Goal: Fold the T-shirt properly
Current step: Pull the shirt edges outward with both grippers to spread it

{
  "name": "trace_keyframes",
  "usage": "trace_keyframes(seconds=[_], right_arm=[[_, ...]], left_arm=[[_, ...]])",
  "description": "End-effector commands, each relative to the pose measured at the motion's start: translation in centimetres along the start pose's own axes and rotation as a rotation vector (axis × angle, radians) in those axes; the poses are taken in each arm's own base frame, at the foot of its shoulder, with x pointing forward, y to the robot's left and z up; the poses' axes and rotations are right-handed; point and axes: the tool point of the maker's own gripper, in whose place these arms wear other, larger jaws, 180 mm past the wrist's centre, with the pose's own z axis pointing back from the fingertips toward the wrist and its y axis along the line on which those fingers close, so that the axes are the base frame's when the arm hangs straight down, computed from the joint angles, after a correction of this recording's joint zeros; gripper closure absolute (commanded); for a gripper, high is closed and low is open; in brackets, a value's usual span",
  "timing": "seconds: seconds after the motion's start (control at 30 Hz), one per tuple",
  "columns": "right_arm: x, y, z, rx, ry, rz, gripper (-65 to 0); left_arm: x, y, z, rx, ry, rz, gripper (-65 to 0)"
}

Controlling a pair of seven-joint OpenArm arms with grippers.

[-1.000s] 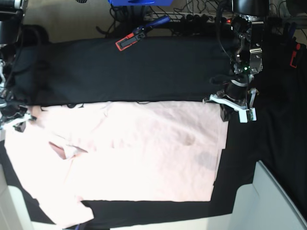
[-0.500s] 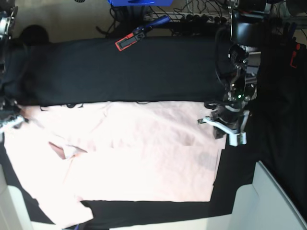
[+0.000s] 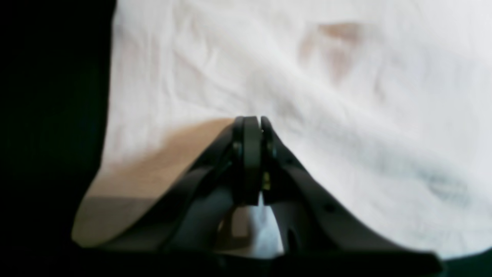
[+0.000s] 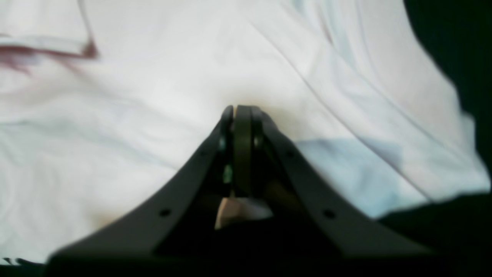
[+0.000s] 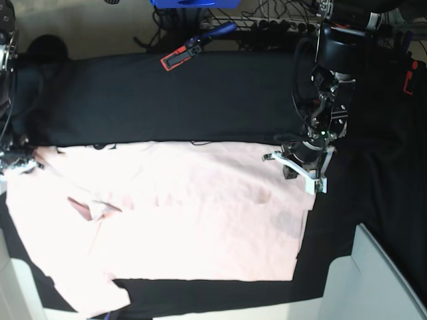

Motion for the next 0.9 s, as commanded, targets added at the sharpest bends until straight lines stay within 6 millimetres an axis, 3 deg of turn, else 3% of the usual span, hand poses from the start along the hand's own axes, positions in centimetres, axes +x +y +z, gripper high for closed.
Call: trace_keyframes(seconds=[0.0,0.4,0.87], right_arm=[[1.8,-0.9,0.3,-0.015,-0.026,0.003,0.0],[-5.1,-4.0,1.2,-0.076,0.102,-0.036,0.0],[-9.7,-6.6,3.1,-0.122,0.162,-0.07,0.0]], left_arm=[[-1.9,0.7,0.1,0.019,0.068,-0.01,0.0],[-7.0,4.9,2.6,0.084,0.165,-0.042,0.0],[-12.1,6.1,5.2,0.1,0.253,-0.052,0.0]])
